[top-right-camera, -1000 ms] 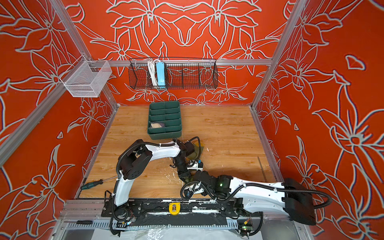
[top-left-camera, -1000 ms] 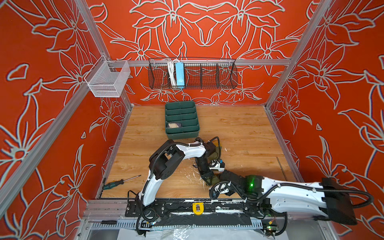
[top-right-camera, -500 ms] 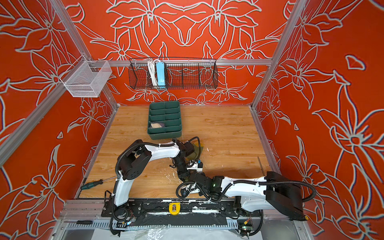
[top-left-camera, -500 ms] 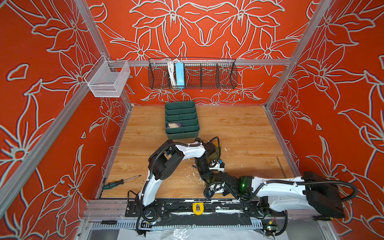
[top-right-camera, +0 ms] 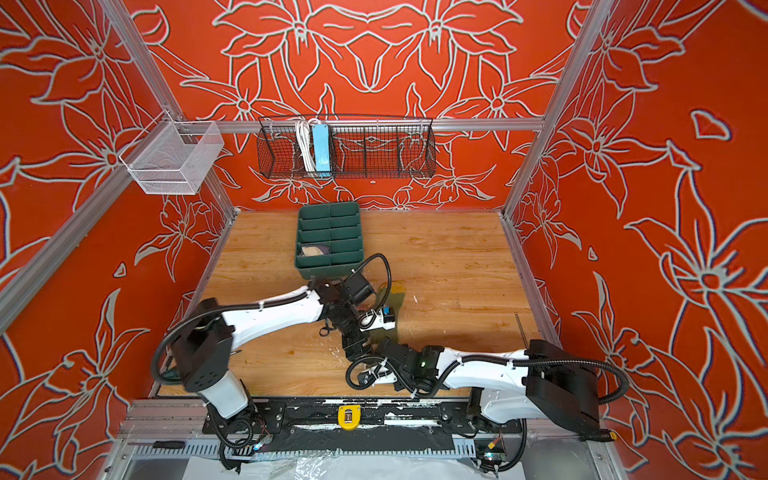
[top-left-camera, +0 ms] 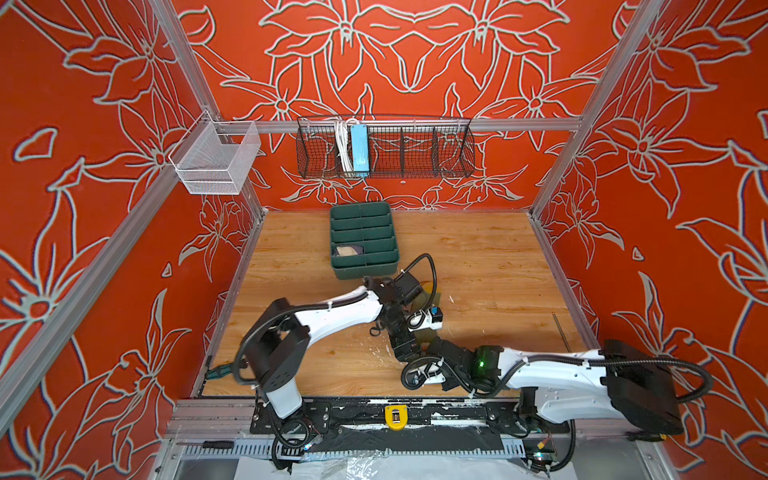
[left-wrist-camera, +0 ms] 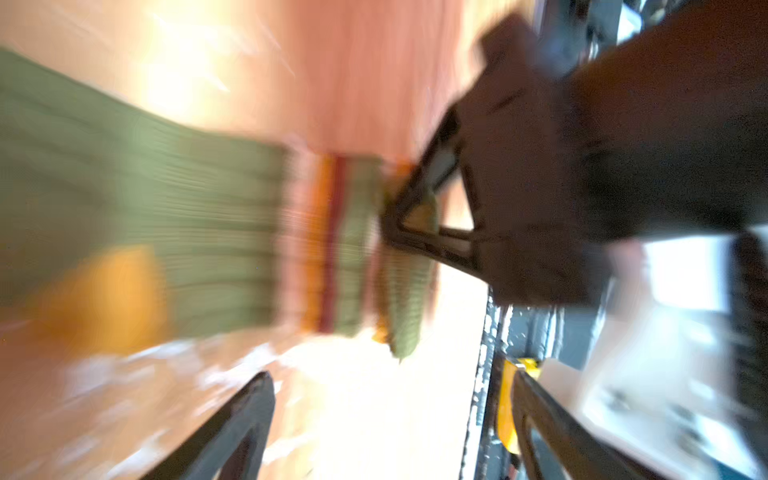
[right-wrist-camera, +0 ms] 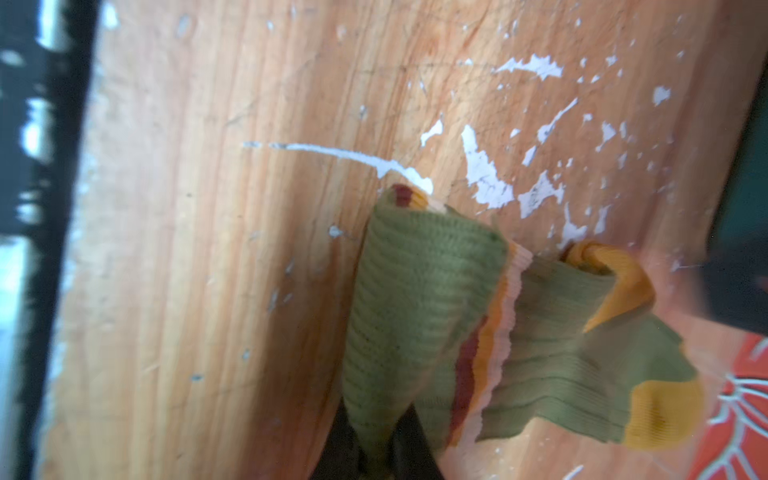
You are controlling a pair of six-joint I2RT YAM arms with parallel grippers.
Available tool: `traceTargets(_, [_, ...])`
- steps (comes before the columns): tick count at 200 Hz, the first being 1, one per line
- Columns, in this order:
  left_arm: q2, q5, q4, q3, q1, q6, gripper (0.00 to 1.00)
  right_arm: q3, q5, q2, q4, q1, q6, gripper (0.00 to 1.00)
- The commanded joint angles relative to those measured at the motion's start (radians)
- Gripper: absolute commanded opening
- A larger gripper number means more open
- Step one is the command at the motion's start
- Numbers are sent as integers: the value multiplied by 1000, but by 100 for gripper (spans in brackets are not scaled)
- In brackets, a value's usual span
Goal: Roll the socks
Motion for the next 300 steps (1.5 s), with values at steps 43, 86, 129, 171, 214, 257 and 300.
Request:
traceTargets(43, [-703,-426,464,-281,13,53,97,61,-329,14,-242,-109,129,0])
traceTargets(86, [-970,-166,346,-359,6,329,91,167,-485,167,-302,-222,152,0])
traceTargets(129, [-933,-273,238,-406,-183,532,90,297,-583,354,-422,-292,108,0])
traceTargets(171, [-746,-529,409,-560,-442,585,90,365,-627,442,-462,-349,113,0])
traceTargets(214, [-438,-710,727,-630,-568,466,87,391,-623,480,-466,-362,127,0])
traceTargets(257, [-166,-926,963,-618,-579,347,78,371,-621,452,-438,-368,138,0])
traceTargets(300, [-46,-957,959,-594,-552,268,57,350,-618,420,-424,-368,134,0])
